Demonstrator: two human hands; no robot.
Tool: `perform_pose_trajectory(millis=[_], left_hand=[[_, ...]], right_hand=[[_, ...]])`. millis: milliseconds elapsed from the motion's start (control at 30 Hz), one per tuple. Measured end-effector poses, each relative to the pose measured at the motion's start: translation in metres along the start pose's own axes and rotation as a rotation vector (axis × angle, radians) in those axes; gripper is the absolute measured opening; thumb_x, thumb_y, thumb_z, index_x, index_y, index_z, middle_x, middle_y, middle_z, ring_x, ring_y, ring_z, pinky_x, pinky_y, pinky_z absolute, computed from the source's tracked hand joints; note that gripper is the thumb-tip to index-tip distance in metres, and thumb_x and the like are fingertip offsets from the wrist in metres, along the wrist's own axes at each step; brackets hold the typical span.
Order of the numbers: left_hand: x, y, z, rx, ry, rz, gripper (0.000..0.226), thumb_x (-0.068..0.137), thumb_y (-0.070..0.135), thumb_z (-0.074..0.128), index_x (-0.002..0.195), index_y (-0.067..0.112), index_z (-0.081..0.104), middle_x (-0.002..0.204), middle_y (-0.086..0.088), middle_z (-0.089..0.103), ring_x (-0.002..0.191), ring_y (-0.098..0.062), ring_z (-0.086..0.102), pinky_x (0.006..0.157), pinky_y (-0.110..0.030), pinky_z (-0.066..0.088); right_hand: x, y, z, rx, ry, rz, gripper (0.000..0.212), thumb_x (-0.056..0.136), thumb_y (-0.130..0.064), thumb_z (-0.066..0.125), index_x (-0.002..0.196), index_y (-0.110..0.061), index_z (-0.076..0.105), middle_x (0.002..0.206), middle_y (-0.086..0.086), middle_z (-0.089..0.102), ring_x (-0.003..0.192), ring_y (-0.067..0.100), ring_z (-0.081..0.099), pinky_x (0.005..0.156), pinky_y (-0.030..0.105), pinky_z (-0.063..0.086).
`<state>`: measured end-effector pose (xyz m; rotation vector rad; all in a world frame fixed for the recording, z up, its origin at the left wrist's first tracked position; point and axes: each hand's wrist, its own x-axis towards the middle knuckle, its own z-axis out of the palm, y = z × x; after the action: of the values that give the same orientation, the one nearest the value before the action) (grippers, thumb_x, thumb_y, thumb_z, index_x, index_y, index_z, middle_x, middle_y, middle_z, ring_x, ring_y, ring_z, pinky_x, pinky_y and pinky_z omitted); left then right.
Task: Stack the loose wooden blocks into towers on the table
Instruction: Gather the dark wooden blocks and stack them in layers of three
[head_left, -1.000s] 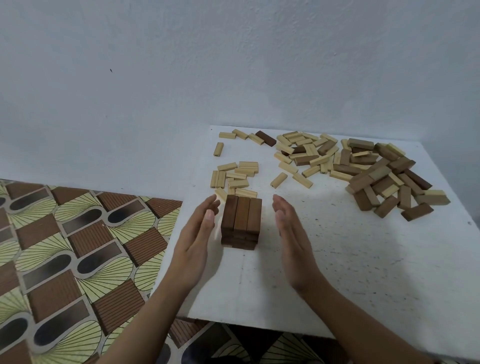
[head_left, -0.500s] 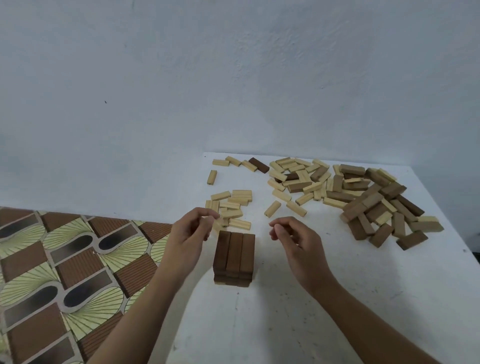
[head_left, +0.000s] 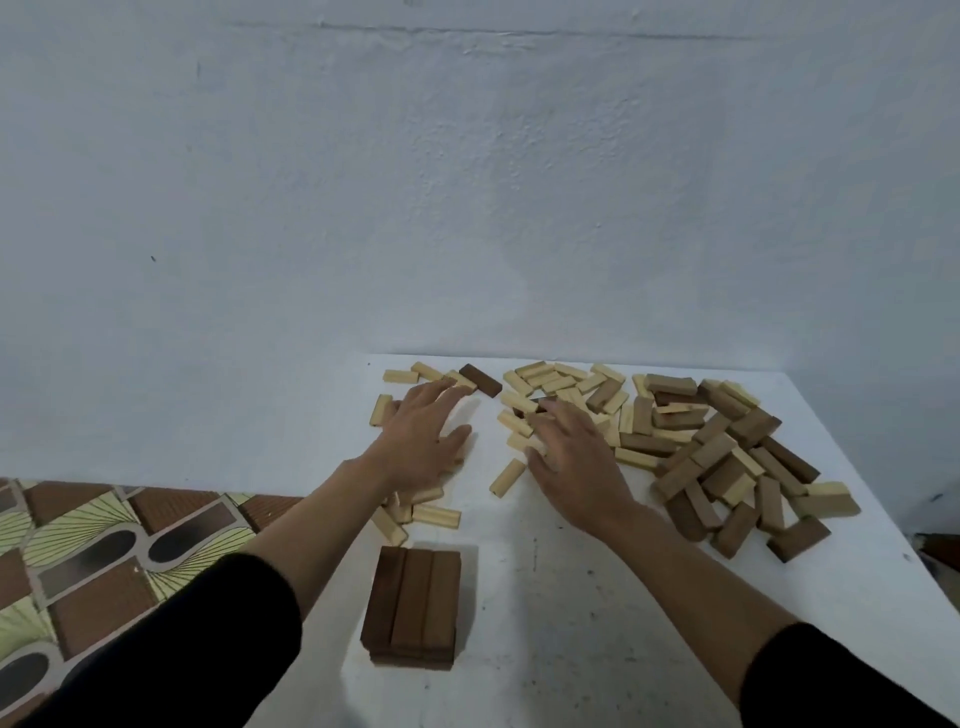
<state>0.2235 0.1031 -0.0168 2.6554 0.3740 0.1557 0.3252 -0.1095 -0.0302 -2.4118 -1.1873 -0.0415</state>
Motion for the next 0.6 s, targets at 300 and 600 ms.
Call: perform_pose_trajectory(millis=[300, 600], left_hand=[[0.03, -0.005, 0.02, 0.265, -0.131, -0.058, 0.057, 0.106, 0.054, 0.026, 0.158, 0.032, 0.018, 0.168, 0.007, 0.013, 0.155, -0.017, 0.004, 0.116, -0.062, 0.011], [0.044, 0.003, 0.013, 0.246, 0.095, 0.077, 0.051, 0.097, 0.021, 0.046, 0.146, 0.038, 0.04, 0.149, 0.003, 0.039, 0.138, -0.02, 0.036, 0.103, -0.051, 0.029]], right_hand=[[0.026, 0.01, 0.03, -0.047, -0.095, -0.052, 0.045, 0.106, -0.03, 0.036, 0.148, -0.015, 0.046, 0.164, -0.001, 0.026, 0.154, 0.017, 0.007, 0.124, 0.042, 0.001], [0.022, 0.014, 0.028, 0.194, 0.069, -0.098, 0.027, 0.1, -0.012, 0.044, 0.117, -0.013, 0.065, 0.12, -0.001, 0.063, 0.116, 0.015, 0.051, 0.104, 0.04, 0.044]])
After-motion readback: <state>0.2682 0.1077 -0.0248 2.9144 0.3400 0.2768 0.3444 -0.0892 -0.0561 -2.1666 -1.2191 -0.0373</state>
